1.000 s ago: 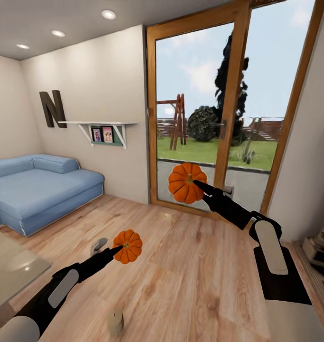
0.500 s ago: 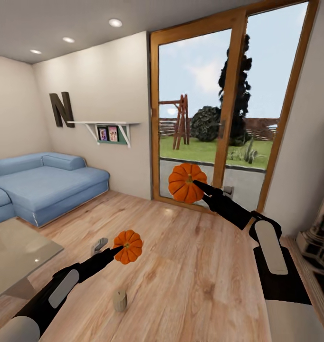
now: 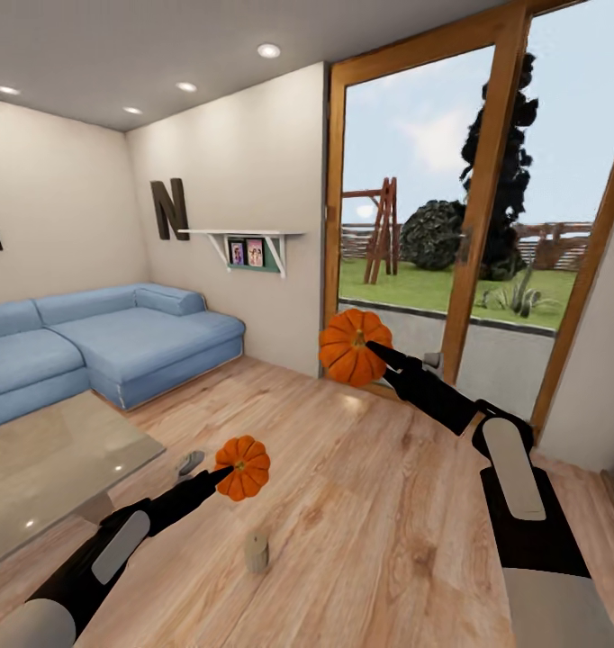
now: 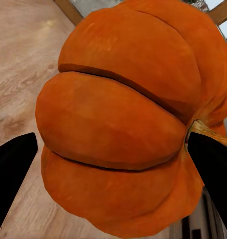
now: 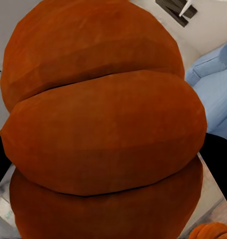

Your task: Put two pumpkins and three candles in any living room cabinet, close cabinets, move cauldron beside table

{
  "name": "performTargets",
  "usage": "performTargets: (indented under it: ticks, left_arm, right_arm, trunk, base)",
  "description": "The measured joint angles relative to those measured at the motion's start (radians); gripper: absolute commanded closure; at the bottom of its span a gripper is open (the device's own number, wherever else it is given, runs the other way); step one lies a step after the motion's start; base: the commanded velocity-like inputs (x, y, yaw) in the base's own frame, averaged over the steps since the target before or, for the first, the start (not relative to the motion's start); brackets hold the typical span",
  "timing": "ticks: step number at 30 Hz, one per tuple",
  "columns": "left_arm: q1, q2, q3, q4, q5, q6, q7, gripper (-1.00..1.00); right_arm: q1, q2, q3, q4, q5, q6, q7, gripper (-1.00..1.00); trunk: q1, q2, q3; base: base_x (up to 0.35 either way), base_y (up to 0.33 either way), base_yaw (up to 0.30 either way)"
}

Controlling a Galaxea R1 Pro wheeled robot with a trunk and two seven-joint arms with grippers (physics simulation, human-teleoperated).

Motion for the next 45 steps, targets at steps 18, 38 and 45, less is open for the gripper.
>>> performTargets:
  ticks: [18, 38, 45]
  left_arm:
    - [0.0, -0.002, -0.002, 0.001, -0.006, 0.002, 0.005, 1.0]
    - [-0.001, -0.002, -0.002, 0.003, -0.002, 0.002, 0.004, 1.0]
    - [-0.001, -0.003, -0.003, 0.004, -0.002, 0.002, 0.003, 1.0]
  right_arm:
    - [0.0, 0.0, 0.0, 0.0, 0.001, 0.0, 0.0, 1.0]
    - [0.0, 0.0, 0.001, -0.002, -0.007, 0.001, 0.0, 1.0]
    - [0.0, 0.0, 0.001, -0.002, -0.005, 0.001, 0.0, 1.0]
  trunk:
    - [-0.05, 0.091, 0.041]
    - [-0.073, 0.133, 0.06]
    - [-0.073, 0.133, 0.06]
  base:
    - [0.0, 0.0, 0.284]
    - [0.0, 0.0, 0.106]
    - [0.0, 0.0, 0.002]
